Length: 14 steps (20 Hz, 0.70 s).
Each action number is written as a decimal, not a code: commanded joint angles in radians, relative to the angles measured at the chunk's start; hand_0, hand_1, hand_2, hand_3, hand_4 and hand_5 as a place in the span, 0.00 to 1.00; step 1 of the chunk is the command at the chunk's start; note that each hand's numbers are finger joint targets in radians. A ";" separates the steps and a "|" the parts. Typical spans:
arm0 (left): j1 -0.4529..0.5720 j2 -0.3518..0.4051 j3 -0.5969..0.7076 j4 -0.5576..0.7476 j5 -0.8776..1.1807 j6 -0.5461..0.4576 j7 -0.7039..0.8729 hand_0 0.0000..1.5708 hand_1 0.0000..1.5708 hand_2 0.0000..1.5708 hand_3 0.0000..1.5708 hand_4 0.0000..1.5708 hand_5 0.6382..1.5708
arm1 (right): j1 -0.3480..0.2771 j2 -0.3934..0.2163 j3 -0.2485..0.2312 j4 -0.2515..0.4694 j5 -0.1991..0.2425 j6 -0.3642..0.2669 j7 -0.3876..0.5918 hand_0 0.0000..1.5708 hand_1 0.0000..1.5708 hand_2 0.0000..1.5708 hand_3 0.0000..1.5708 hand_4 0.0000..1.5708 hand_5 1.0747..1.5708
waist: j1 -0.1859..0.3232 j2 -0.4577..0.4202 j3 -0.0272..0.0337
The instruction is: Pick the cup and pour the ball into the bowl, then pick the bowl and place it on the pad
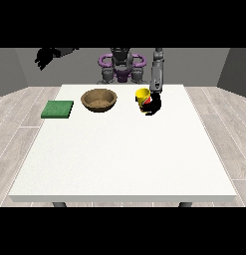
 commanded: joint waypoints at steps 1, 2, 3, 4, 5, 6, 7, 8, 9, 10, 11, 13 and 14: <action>-0.030 -0.025 -0.037 0.036 -0.054 0.092 0.079 0.82 0.82 1.00 1.00 0.90 0.84 | 0.009 -0.076 -0.067 0.084 -0.066 0.077 0.018 0.00 0.00 0.00 0.10 0.40 0.99 | -0.012 -0.046 -0.0040; -0.053 -0.014 -0.075 0.017 -0.088 0.085 0.109 0.82 0.82 1.00 1.00 0.90 0.83 | -0.021 -0.064 -0.086 0.149 -0.042 0.047 -0.025 0.00 0.00 0.00 0.12 0.40 0.99 | 0.038 -0.054 -0.0038; -0.060 -0.030 -0.104 0.016 -0.128 0.142 0.177 0.81 0.81 1.00 1.00 0.89 0.86 | -0.018 -0.050 -0.052 0.130 -0.045 0.028 0.038 0.00 0.00 0.00 0.17 0.41 0.99 | 0.040 -0.116 -0.0036; -0.063 -0.014 -0.112 0.000 -0.134 0.129 0.201 0.81 0.81 1.00 1.00 0.89 0.85 | -0.013 -0.097 -0.108 0.196 -0.084 0.080 0.015 0.00 0.00 0.00 0.19 0.40 0.99 | 0.045 -0.129 -0.0032; -0.071 -0.017 -0.154 -0.015 -0.185 0.164 0.212 0.81 0.81 1.00 1.00 0.90 0.85 | -0.025 -0.101 -0.108 0.218 -0.051 0.055 0.011 0.00 0.00 0.00 0.20 0.41 0.99 | 0.069 -0.144 -0.0027; -0.105 -0.040 -0.184 -0.010 -0.228 0.221 0.289 0.82 0.82 1.00 1.00 0.90 0.87 | 0.006 -0.035 -0.048 0.194 0.006 0.020 -0.008 0.00 0.00 0.00 0.21 0.41 0.99 | 0.062 -0.181 -0.0023; -0.126 -0.026 -0.216 -0.017 -0.270 0.233 0.323 0.82 0.82 1.00 1.00 0.90 0.89 | 0.011 -0.058 -0.069 0.249 -0.008 0.057 -0.024 0.00 0.00 0.00 0.20 0.40 0.98 | 0.067 -0.178 -0.0013; -0.125 -0.041 -0.256 -0.007 -0.324 0.277 0.359 0.83 0.83 1.00 1.00 0.89 0.91 | 0.013 -0.049 -0.057 0.250 -0.022 0.068 -0.010 0.00 0.00 0.00 0.18 0.41 0.99 | 0.068 -0.224 -0.0005; -0.136 -0.036 -0.294 0.004 -0.386 0.321 0.377 0.84 0.84 1.00 1.00 0.89 0.93 | -0.011 -0.092 -0.083 0.277 -0.025 0.067 0.007 0.00 0.00 0.00 0.19 0.41 0.99 | 0.074 -0.211 0.0001; -0.165 -0.011 -0.322 0.035 -0.446 0.354 0.441 0.85 0.85 1.00 1.00 0.90 0.95 | -0.005 -0.068 -0.058 0.259 -0.021 0.057 0.026 0.00 0.00 0.00 0.16 0.40 0.98 | 0.047 -0.234 0.0012; -0.160 0.002 -0.364 0.056 -0.515 0.396 0.457 0.86 0.86 1.00 1.00 0.90 0.97 | 0.003 -0.066 -0.066 0.282 -0.031 0.071 0.013 0.00 0.00 0.00 0.15 0.41 0.99 | 0.044 -0.228 0.0034; -0.173 0.006 -0.450 0.107 -0.641 0.432 0.543 0.87 0.87 1.00 1.00 0.93 0.96 | -0.001 -0.061 -0.049 0.290 -0.011 0.056 0.030 0.00 0.00 0.00 0.12 0.42 0.98 | 0.060 -0.266 0.0044; -0.226 0.024 -0.465 0.130 -0.682 0.423 0.612 0.86 0.86 1.00 1.00 0.93 0.96 | -0.002 -0.054 -0.047 0.304 -0.004 0.064 0.002 0.00 0.00 0.00 0.10 0.43 0.98 | 0.052 -0.248 0.0033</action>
